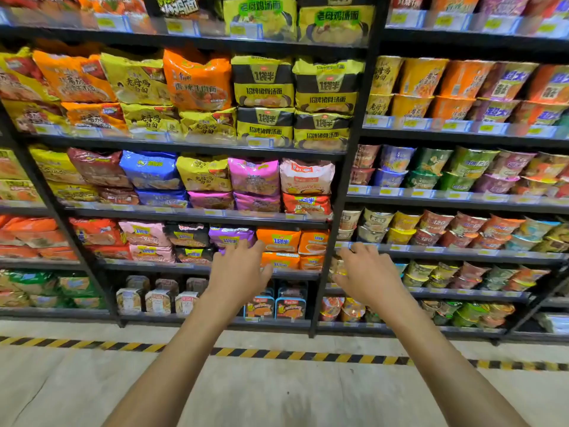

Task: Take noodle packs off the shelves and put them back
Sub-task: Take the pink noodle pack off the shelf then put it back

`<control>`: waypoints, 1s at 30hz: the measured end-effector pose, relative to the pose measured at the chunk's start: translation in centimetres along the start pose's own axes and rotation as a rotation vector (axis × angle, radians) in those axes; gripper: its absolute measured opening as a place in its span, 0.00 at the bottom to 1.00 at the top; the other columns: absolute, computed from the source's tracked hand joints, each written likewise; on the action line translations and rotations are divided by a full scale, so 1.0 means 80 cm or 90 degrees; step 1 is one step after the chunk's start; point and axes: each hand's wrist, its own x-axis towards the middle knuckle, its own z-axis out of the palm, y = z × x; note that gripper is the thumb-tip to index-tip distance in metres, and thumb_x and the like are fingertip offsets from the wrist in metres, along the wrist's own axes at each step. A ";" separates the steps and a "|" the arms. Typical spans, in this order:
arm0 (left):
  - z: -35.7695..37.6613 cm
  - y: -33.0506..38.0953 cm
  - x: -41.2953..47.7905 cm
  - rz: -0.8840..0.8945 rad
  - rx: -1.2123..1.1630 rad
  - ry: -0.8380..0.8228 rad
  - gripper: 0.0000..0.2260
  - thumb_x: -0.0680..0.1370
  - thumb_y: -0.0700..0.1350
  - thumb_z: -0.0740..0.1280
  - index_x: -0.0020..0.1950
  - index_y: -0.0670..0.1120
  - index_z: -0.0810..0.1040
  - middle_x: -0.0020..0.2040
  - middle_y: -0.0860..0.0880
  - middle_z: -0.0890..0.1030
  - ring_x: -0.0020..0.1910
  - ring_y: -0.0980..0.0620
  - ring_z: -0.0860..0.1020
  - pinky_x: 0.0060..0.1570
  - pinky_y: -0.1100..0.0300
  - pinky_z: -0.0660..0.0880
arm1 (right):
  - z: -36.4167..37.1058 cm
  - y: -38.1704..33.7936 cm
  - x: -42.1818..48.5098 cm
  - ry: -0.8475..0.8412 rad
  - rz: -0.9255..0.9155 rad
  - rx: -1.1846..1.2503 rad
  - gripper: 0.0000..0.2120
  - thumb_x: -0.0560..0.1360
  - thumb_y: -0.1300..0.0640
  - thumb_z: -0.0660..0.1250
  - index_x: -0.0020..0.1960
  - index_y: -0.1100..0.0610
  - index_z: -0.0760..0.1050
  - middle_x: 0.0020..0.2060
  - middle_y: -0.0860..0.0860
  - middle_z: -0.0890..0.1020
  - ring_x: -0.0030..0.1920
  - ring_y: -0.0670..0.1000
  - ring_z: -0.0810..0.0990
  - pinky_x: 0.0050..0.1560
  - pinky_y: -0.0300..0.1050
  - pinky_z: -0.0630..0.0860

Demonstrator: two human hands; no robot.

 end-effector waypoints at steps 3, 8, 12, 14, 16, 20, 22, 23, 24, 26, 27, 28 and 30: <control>0.009 -0.012 0.057 -0.006 -0.007 0.002 0.22 0.83 0.58 0.60 0.74 0.49 0.67 0.70 0.44 0.74 0.70 0.41 0.71 0.64 0.43 0.71 | 0.003 0.001 0.054 0.015 0.010 0.011 0.25 0.81 0.44 0.59 0.74 0.54 0.66 0.70 0.55 0.70 0.71 0.58 0.67 0.64 0.56 0.70; 0.021 -0.018 0.135 0.005 0.000 -0.023 0.22 0.83 0.58 0.59 0.74 0.50 0.67 0.68 0.44 0.75 0.67 0.40 0.73 0.61 0.44 0.73 | 0.014 0.002 0.129 -0.011 0.026 0.031 0.26 0.81 0.43 0.60 0.75 0.52 0.65 0.70 0.54 0.70 0.71 0.57 0.68 0.66 0.56 0.70; 0.045 -0.014 0.192 0.018 -0.003 -0.032 0.23 0.83 0.57 0.60 0.76 0.50 0.66 0.68 0.45 0.75 0.67 0.40 0.73 0.61 0.43 0.73 | 0.037 0.013 0.183 -0.010 0.027 0.049 0.25 0.80 0.43 0.61 0.74 0.52 0.66 0.70 0.55 0.70 0.70 0.58 0.68 0.65 0.58 0.71; 0.058 -0.010 0.221 0.023 -0.002 -0.037 0.23 0.83 0.57 0.59 0.76 0.49 0.66 0.68 0.44 0.75 0.67 0.40 0.73 0.60 0.44 0.74 | 0.048 0.020 0.210 -0.012 0.030 0.063 0.25 0.81 0.43 0.60 0.74 0.52 0.66 0.70 0.55 0.70 0.70 0.59 0.68 0.65 0.57 0.71; 0.070 -0.007 0.250 0.023 0.007 -0.039 0.24 0.83 0.57 0.60 0.77 0.49 0.65 0.69 0.44 0.75 0.68 0.40 0.73 0.61 0.44 0.74 | 0.058 0.029 0.238 -0.020 0.029 0.071 0.25 0.81 0.43 0.60 0.74 0.52 0.66 0.70 0.54 0.71 0.70 0.58 0.68 0.65 0.57 0.72; 0.088 0.003 0.312 0.010 0.011 -0.041 0.25 0.83 0.57 0.60 0.78 0.49 0.64 0.70 0.44 0.74 0.70 0.40 0.72 0.62 0.43 0.73 | 0.074 0.049 0.301 -0.010 0.017 0.091 0.24 0.81 0.44 0.61 0.74 0.52 0.66 0.68 0.54 0.73 0.69 0.58 0.70 0.64 0.56 0.72; 0.095 0.007 0.347 0.002 0.003 -0.041 0.24 0.83 0.57 0.60 0.77 0.49 0.66 0.71 0.45 0.74 0.71 0.40 0.71 0.64 0.43 0.72 | 0.080 0.060 0.335 -0.007 0.012 0.095 0.25 0.81 0.44 0.61 0.74 0.52 0.65 0.69 0.54 0.72 0.69 0.58 0.71 0.63 0.55 0.72; 0.099 0.010 0.364 0.000 -0.007 -0.043 0.24 0.83 0.56 0.60 0.77 0.49 0.66 0.71 0.45 0.74 0.71 0.41 0.71 0.64 0.43 0.72 | 0.083 0.066 0.352 -0.006 0.010 0.097 0.25 0.81 0.44 0.61 0.75 0.52 0.65 0.69 0.54 0.72 0.69 0.57 0.71 0.63 0.55 0.71; 0.102 0.013 0.380 -0.001 -0.016 -0.043 0.24 0.83 0.56 0.60 0.77 0.49 0.66 0.71 0.45 0.74 0.71 0.41 0.71 0.63 0.43 0.72 | 0.086 0.071 0.367 -0.006 0.008 0.097 0.25 0.80 0.44 0.61 0.75 0.52 0.65 0.69 0.54 0.72 0.68 0.57 0.71 0.63 0.54 0.72; 0.109 0.018 0.413 -0.008 -0.031 -0.027 0.23 0.83 0.56 0.60 0.77 0.49 0.66 0.70 0.46 0.74 0.69 0.41 0.71 0.61 0.45 0.73 | 0.092 0.081 0.400 -0.001 -0.001 0.104 0.25 0.80 0.45 0.61 0.74 0.53 0.65 0.68 0.54 0.72 0.68 0.57 0.71 0.62 0.53 0.72; 0.113 0.021 0.428 -0.017 -0.042 -0.019 0.23 0.83 0.55 0.60 0.76 0.49 0.66 0.69 0.45 0.75 0.68 0.41 0.72 0.59 0.46 0.73 | 0.095 0.086 0.416 0.001 -0.005 0.112 0.25 0.80 0.45 0.61 0.74 0.53 0.65 0.67 0.54 0.72 0.67 0.58 0.72 0.61 0.53 0.72; 0.116 0.023 0.442 -0.026 -0.053 -0.013 0.23 0.83 0.54 0.61 0.76 0.48 0.66 0.68 0.45 0.75 0.67 0.41 0.72 0.58 0.47 0.73 | 0.099 0.089 0.430 0.004 -0.009 0.119 0.24 0.80 0.45 0.62 0.73 0.53 0.66 0.66 0.54 0.73 0.66 0.58 0.72 0.60 0.53 0.72; 0.126 0.028 0.465 -0.039 -0.072 0.008 0.23 0.83 0.53 0.61 0.76 0.47 0.66 0.66 0.43 0.76 0.64 0.40 0.74 0.56 0.47 0.74 | 0.109 0.096 0.456 0.016 -0.017 0.132 0.23 0.80 0.45 0.61 0.73 0.53 0.66 0.65 0.54 0.73 0.64 0.57 0.73 0.59 0.53 0.74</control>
